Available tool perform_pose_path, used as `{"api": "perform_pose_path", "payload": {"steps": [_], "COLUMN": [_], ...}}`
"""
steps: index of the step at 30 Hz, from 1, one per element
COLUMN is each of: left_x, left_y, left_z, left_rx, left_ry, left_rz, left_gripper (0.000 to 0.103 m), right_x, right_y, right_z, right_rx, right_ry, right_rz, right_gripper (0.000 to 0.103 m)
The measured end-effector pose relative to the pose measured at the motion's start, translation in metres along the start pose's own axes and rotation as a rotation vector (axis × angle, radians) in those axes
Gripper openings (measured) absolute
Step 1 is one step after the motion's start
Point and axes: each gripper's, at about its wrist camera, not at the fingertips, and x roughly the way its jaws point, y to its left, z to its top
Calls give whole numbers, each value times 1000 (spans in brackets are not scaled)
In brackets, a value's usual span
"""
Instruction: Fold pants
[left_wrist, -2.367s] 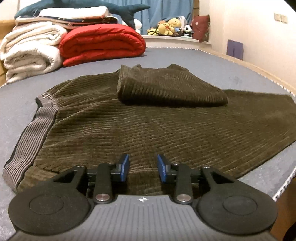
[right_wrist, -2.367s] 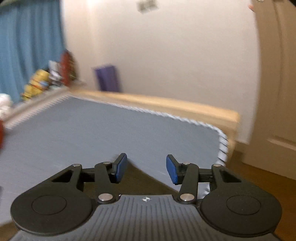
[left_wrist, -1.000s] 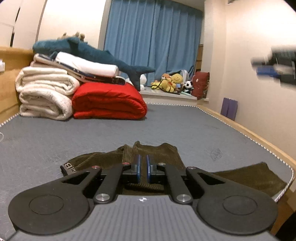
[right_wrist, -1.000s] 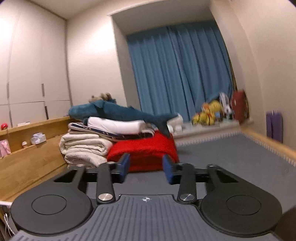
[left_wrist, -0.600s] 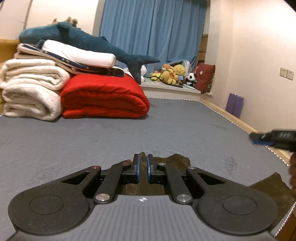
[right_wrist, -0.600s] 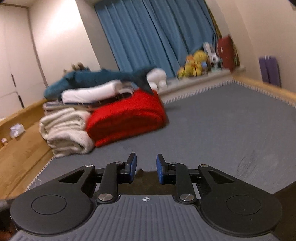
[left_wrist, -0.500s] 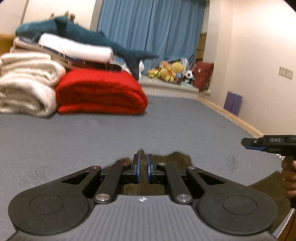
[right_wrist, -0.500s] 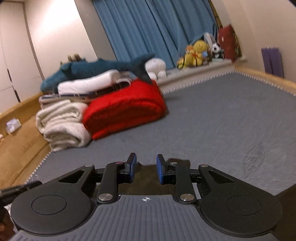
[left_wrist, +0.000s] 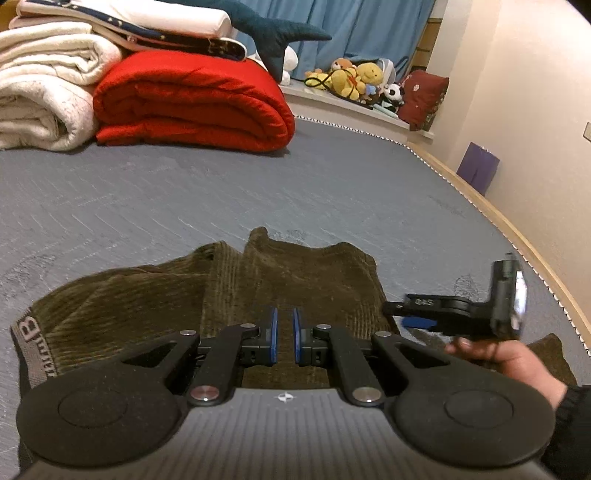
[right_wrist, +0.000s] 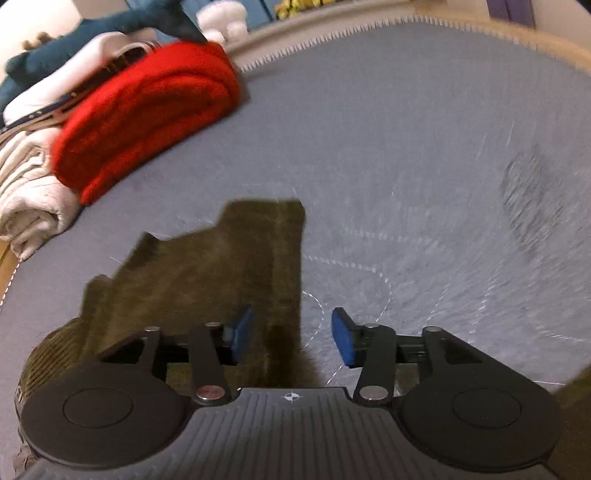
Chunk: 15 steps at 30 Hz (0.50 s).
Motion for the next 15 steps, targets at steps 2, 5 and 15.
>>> {"api": "perform_pose_path", "payload": {"steps": [2,5,15], "left_x": [6,13,21], "left_y": [-1,3,32], "left_z": [0,-1,3], "left_rx": [1,-4,-62], "left_ry": [8,18,33], "left_rz": [2,10,60], "left_gripper": [7,7,7], "right_x": [9,21,38], "right_y": [-11,-14,5], "right_z": [1,14,26], "right_rx": [47,75,-32], "right_ry": [-10,-28,-19], "right_rz": [47,92,142], "right_gripper": [54,54,10]}}
